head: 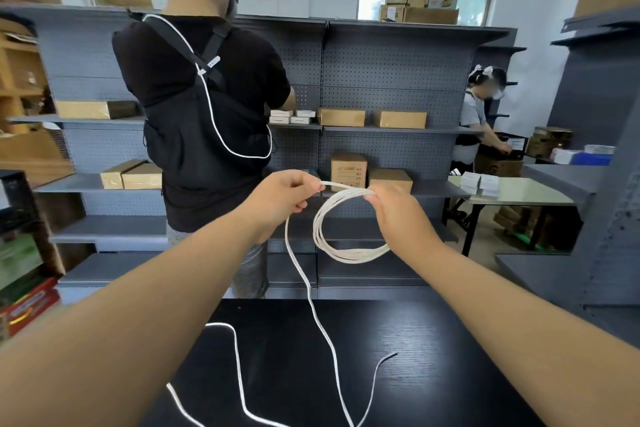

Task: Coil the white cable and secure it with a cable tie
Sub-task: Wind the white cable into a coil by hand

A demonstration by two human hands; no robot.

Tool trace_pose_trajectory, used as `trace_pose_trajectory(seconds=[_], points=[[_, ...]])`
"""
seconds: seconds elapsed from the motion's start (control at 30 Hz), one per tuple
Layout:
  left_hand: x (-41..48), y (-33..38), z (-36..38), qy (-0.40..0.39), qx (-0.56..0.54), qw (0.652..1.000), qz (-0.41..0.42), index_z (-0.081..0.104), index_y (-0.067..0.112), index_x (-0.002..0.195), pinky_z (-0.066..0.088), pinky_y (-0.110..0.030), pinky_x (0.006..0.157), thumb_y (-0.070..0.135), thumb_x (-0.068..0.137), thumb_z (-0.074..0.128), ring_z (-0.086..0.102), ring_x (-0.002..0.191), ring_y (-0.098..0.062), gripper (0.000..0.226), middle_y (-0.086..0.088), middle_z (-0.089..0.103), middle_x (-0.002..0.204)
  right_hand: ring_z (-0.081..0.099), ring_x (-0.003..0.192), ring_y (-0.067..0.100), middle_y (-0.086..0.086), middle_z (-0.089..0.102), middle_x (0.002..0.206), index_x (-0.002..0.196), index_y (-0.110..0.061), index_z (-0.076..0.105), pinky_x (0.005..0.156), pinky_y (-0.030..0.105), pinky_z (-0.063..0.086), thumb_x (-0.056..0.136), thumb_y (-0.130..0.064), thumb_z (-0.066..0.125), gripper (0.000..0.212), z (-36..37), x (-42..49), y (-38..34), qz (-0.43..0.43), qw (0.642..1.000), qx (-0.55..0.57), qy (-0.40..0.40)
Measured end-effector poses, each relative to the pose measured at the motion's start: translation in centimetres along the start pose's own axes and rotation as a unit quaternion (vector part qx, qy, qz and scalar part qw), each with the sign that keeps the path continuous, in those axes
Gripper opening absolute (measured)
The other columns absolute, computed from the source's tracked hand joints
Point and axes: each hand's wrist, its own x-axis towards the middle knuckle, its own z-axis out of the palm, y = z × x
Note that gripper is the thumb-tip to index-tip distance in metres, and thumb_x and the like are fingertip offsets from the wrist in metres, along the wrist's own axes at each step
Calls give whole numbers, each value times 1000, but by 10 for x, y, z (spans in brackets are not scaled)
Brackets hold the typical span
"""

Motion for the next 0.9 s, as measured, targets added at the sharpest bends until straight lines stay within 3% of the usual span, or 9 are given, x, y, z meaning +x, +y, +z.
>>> trace_pose_trajectory(seconds=[0.1, 0.23, 0.33, 0.47, 0.6, 0.67, 0.77, 0.9], points=[[-6, -7, 9, 41, 6, 998, 54, 65, 21, 80, 41, -22, 68, 16, 93, 54, 48, 69, -10, 17, 4, 56, 77, 39, 75, 20, 5, 44, 84, 94, -3, 54, 64, 30, 25, 101, -19, 31, 29, 0, 3, -5, 19, 999, -19, 30], [-15, -14, 24, 81, -10, 992, 96, 65, 21, 91, 47, -34, 88, 22, 94, 51, 59, 88, -14, 14, 5, 65, 90, 40, 78, 22, 7, 45, 84, 94, -1, 54, 65, 31, 27, 100, -15, 33, 26, 0, 4, -15, 43, 996, 23, 75], [-17, -15, 33, 105, -21, 988, 111, 61, 27, 96, 46, -31, 93, 23, 98, 44, 59, 101, -13, 17, 7, 64, 98, 39, 79, 20, 10, 50, 86, 96, 2, 56, 62, 30, 20, 99, -13, 35, 25, 6, 3, -20, 58, 989, 71, 114], [-17, -11, 34, 102, -110, 984, 95, 58, 27, 100, 53, -19, 74, 20, 100, 38, 61, 77, -11, 21, 2, 63, 87, 45, 79, 22, 9, 55, 86, 101, -3, 58, 60, 28, 19, 100, -19, 35, 28, 12, 5, -21, 107, 971, 145, 155], [-16, -7, 32, 92, -83, 988, 87, 60, 22, 111, 42, -15, 52, 20, 101, 35, 45, 53, -8, 27, 4, 54, 72, 50, 80, 21, 2, 55, 84, 102, -8, 60, 68, 29, 34, 100, -21, 33, 30, 13, 7, -25, 153, 954, 194, 172], [-11, -7, 30, 96, -77, 989, 85, 62, 20, 105, 34, -18, 47, 19, 100, 36, 37, 48, -6, 26, 5, 47, 66, 49, 70, 19, -3, 49, 73, 97, -13, 59, 66, 31, 38, 100, -23, 35, 26, 15, 7, -27, 190, 929, 279, 149], [-4, -4, 17, 94, -42, 991, 83, 63, 24, 90, 26, -21, 47, 22, 99, 40, 31, 48, -6, 25, 6, 39, 61, 50, 62, 14, -2, 48, 70, 99, -12, 59, 63, 27, 44, 99, -22, 35, 25, 13, 2, -27, 238, 892, 383, 37], [0, 7, -1, 76, 95, 989, 88, 66, 16, 99, 31, -24, 51, 25, 98, 43, 36, 53, -8, 25, 2, 49, 65, 60, 87, 15, 1, 61, 84, 106, -13, 58, 95, 36, 49, 100, -23, 36, 25, 8, -1, -15, 200, 901, 373, -97]])
